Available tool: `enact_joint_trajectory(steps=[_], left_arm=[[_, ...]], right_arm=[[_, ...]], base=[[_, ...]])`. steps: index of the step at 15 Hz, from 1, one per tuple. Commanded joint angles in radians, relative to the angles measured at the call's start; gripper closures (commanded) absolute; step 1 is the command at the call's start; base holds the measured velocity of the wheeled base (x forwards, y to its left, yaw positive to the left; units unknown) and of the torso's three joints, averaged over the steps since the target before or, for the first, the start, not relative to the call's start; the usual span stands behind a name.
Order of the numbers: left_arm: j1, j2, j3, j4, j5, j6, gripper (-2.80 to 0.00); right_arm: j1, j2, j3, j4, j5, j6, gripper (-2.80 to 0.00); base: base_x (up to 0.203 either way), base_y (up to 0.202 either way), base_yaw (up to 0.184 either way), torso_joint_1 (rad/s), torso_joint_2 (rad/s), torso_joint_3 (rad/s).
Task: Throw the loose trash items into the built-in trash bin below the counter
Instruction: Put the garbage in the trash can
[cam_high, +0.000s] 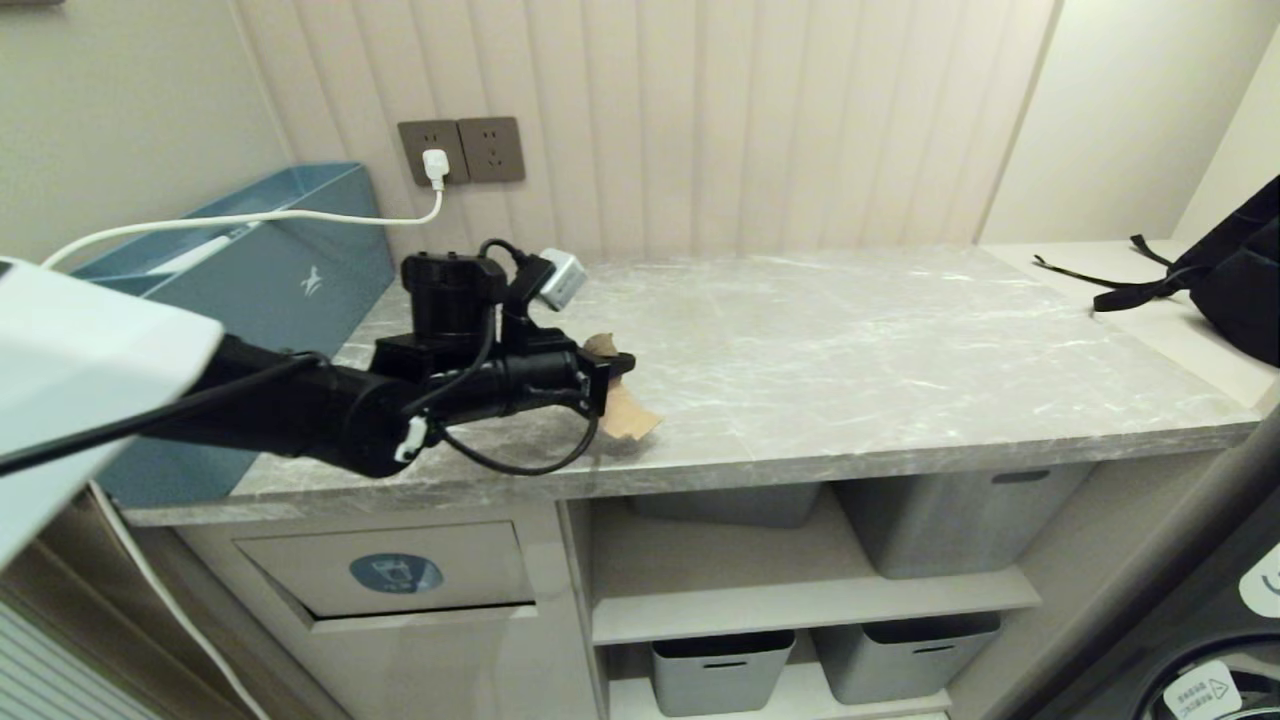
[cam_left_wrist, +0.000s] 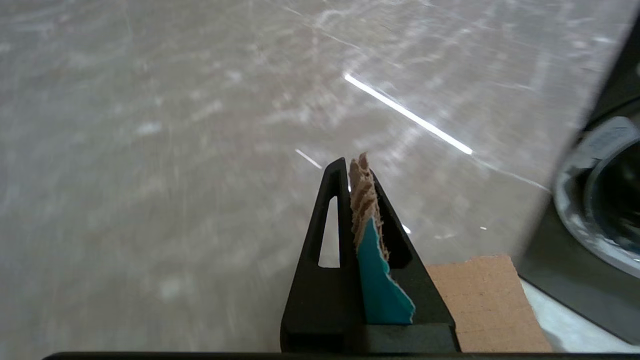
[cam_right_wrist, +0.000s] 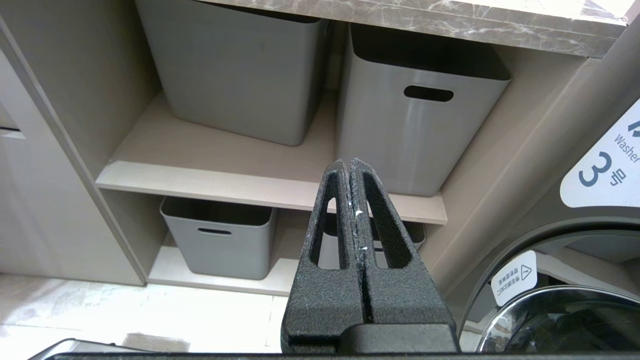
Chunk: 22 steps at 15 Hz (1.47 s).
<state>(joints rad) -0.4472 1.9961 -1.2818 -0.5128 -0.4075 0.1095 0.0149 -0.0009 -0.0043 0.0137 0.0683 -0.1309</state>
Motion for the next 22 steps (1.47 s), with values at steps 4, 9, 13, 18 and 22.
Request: enact_joint_trajectory(steps=[4, 9, 13, 18, 22], left_arm=[[0.169, -0.587, 0.505, -0.035, -0.036, -0.171, 0.0], [0.445, -1.01, 0.873, -0.043, 0.016, -0.275, 0.0], [0.484, -1.225, 1.107, -0.037, 0.088, -0.235, 0.0], [0.489, -1.295, 1.188, -0.035, 0.118, -0.074, 0.0], [0.489, -1.344, 1.228, 0.001, 0.173, -0.06, 0.0]], right_arm=[[0.0, 0.001, 0.0, 0.0, 0.001, -0.001, 0.0], [0.0, 0.001, 0.0, 0.0, 0.001, -0.001, 0.0], [0.0, 0.001, 0.0, 0.0, 0.001, -0.001, 0.0], [0.0, 0.001, -0.002, 0.002, -0.002, -0.001, 0.0], [0.0, 0.001, 0.0, 0.002, -0.002, 0.004, 0.0]], base=[[0.0, 0.0, 0.0, 0.0, 0.0, 0.0], [0.0, 0.0, 0.0, 0.0, 0.0, 0.0], [0.0, 0.0, 0.0, 0.0, 0.0, 0.0], [0.0, 0.0, 0.0, -0.019, 0.04, 0.026], [0.0, 0.0, 0.0, -0.188, 0.43, 0.242]])
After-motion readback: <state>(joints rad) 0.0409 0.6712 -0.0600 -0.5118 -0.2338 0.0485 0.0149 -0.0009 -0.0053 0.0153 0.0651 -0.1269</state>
